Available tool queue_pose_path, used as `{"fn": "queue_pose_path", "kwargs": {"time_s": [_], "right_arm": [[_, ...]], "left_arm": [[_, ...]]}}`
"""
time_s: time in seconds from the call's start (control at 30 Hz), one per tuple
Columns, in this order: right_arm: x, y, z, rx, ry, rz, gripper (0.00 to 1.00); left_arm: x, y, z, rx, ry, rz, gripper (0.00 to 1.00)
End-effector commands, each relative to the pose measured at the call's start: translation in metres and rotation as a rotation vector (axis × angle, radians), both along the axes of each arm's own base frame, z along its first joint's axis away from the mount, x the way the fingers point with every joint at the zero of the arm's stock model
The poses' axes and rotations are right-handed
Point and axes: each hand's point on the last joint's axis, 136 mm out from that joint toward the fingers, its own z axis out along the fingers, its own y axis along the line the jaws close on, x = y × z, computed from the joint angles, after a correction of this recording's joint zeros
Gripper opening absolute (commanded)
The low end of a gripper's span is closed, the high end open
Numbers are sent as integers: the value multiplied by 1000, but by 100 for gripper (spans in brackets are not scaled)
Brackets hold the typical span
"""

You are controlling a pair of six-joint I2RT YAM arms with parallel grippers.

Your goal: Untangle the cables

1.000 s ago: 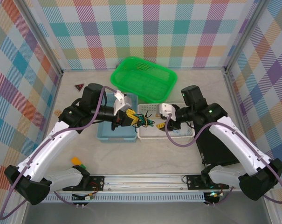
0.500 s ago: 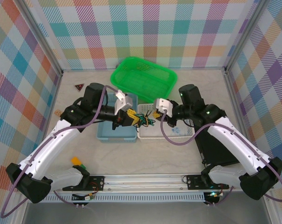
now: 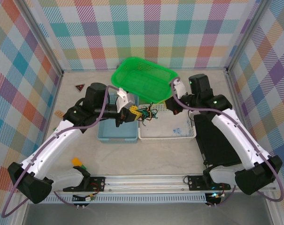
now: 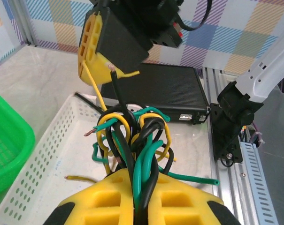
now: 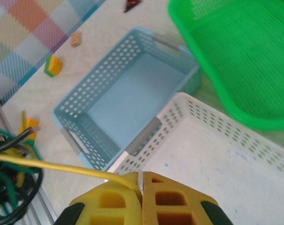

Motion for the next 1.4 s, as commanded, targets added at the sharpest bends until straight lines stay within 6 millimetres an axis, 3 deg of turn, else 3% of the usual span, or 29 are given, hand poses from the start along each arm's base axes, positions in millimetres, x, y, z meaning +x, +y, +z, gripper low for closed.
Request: {"fn": "queue_pose_path", "kwargs": {"time_s": [0.0, 0.17, 0.4, 0.57, 0.77, 0.97, 1.17, 1.27, 1.37], "right_arm": [[49, -102, -8, -85, 58, -533, 0], [48, -132, -11, -63, 108, -648, 0], [48, -143, -3, -59, 76, -673, 0], [45, -129, 0, 11, 77, -614, 0], [43, -124, -1, 78, 130, -645, 0], [63, -115, -16, 128, 213, -691, 0], [87, -101, -38, 117, 322, -795, 0], [80, -86, -53, 58, 398, -737, 0], [55, -70, -64, 31, 445, -591, 0]], "left_arm": [[-49, 14, -2, -1, 141, -101, 0], [-51, 15, -1, -5, 143, -100, 0], [-44, 17, -1, 9, 141, -50, 0], [-33, 26, -6, 28, 151, 50, 0], [6, 62, -18, 47, 188, 344, 0], [34, 87, -26, -70, 350, 485, 0], [45, 97, -33, -197, 423, 478, 0], [46, 99, -41, -203, 439, 471, 0], [44, 98, -48, -189, 454, 460, 0]]}}
